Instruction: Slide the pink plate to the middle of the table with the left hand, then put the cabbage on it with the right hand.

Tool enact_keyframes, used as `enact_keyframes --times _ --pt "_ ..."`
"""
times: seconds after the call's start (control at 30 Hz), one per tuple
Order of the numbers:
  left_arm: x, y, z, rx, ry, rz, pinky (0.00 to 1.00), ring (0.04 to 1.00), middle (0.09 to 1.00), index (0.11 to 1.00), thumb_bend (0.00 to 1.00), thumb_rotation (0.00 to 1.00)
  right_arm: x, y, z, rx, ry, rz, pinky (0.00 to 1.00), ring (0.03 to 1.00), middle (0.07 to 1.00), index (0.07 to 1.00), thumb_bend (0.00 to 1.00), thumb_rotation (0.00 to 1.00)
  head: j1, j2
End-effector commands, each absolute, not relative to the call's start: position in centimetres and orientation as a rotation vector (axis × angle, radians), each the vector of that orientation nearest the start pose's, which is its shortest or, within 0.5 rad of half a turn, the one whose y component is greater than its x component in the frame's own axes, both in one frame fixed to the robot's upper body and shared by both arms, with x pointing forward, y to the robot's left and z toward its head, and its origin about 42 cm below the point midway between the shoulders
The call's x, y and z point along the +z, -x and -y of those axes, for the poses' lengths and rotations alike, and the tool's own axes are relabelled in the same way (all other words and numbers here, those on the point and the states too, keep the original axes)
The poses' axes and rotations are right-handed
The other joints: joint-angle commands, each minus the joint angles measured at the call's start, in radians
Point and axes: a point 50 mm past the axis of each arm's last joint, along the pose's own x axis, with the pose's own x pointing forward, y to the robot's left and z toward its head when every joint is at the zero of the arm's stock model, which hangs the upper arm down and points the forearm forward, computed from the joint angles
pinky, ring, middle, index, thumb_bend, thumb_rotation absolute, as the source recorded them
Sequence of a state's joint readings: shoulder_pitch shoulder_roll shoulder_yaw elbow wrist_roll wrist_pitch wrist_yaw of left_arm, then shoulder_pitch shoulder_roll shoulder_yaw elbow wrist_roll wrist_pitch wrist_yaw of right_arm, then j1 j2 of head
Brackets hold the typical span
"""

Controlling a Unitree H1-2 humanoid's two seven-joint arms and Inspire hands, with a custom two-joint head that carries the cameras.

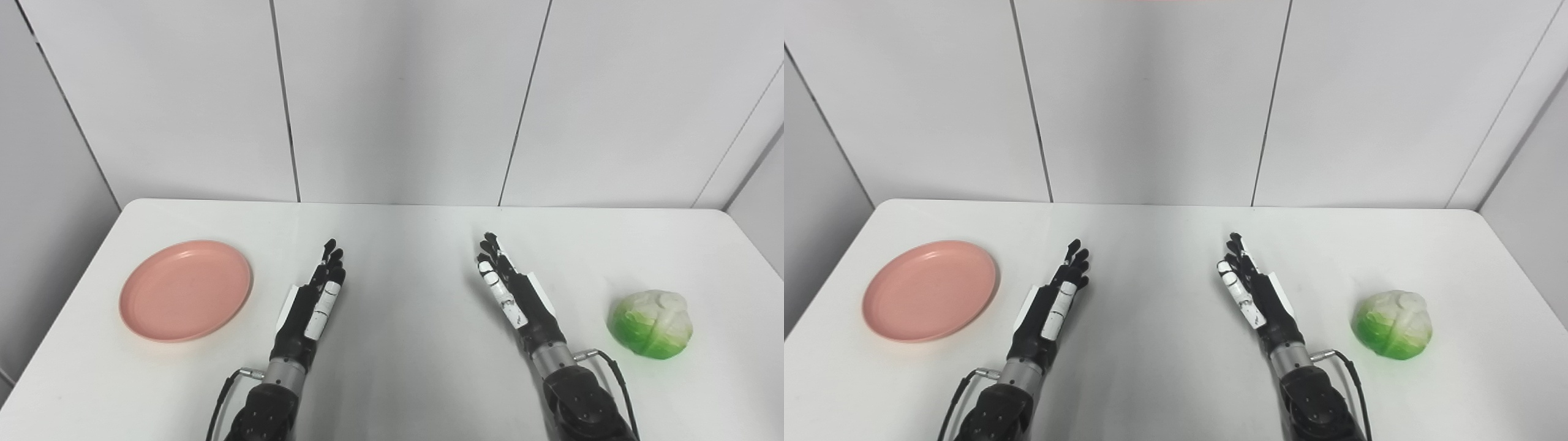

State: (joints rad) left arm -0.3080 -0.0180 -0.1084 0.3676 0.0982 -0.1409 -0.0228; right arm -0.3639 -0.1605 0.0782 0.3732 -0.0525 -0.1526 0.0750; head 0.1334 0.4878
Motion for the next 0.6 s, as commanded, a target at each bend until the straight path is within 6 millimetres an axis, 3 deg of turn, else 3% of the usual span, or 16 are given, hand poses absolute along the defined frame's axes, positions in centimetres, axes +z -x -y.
enact_keyframes --times 0.0,0.23,0.4,0.57 --pt "8.2 -37.1 -14.8 -0.228 -0.147 -0.031 0.95 0.977 0.983 0.988 0.81 1.00 11.4 -39.6 21.4 0.245 0.248 0.072 0.89 0.929 0.961 0.988 0.54 0.97 0.004 0.001" --pt "8.1 -37.3 -14.2 -0.235 -0.157 -0.030 0.96 0.982 0.989 0.999 0.82 1.00 11.5 -39.5 22.0 0.245 0.242 0.074 0.92 0.938 0.970 0.998 0.57 0.98 0.092 -0.012" --pt "7.6 -37.5 -13.4 -0.247 -0.153 -0.036 0.99 0.996 0.997 0.998 0.88 1.00 11.5 -39.7 22.9 0.238 0.243 0.063 0.94 0.947 0.977 0.999 0.57 0.96 0.153 -0.022" --pt "7.5 -37.7 -12.4 -0.245 -0.122 -0.050 1.00 1.000 1.000 1.000 0.85 1.00 11.7 -39.9 23.6 0.230 0.221 0.057 0.95 0.948 0.971 0.989 0.57 0.95 0.237 -0.036"
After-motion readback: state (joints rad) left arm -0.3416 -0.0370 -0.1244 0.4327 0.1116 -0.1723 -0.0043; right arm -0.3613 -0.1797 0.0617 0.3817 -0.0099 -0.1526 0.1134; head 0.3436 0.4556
